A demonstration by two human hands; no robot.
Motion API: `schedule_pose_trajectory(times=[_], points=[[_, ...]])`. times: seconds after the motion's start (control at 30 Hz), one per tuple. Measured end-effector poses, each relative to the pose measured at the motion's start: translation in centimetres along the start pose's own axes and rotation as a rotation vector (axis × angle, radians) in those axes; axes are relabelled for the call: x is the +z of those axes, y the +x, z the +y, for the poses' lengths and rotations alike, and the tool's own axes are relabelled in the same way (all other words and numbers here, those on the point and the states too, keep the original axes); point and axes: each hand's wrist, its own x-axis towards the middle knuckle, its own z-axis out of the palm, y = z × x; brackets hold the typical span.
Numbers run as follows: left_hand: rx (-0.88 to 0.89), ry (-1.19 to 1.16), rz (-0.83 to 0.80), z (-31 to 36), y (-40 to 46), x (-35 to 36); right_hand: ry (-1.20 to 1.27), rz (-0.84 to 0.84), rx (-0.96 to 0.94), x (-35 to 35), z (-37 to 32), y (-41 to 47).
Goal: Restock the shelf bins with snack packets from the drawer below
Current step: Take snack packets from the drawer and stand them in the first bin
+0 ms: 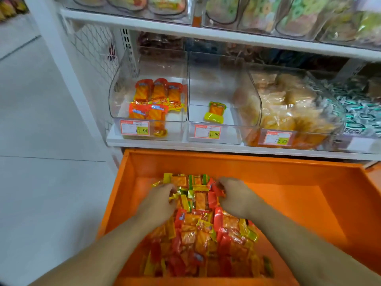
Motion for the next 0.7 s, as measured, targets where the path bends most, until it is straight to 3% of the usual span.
schedule_pose_trajectory(times=[0.17,0.33,0.7], points=[[-0.083,0.074,-0.092,-2.6,1.6,4.4,0.078,-0.023,0.252,6.2,5.8,2.2],[-0.131,0.117,-0.207,-4.3,4.2,7.5,0.100,0.040,0.296,8.7,8.3,5.8],[-0.195,0.216,-0.256,-7.3,5.9,9.8,0.074,0.088,0.374,11.6,12.6,12.5]])
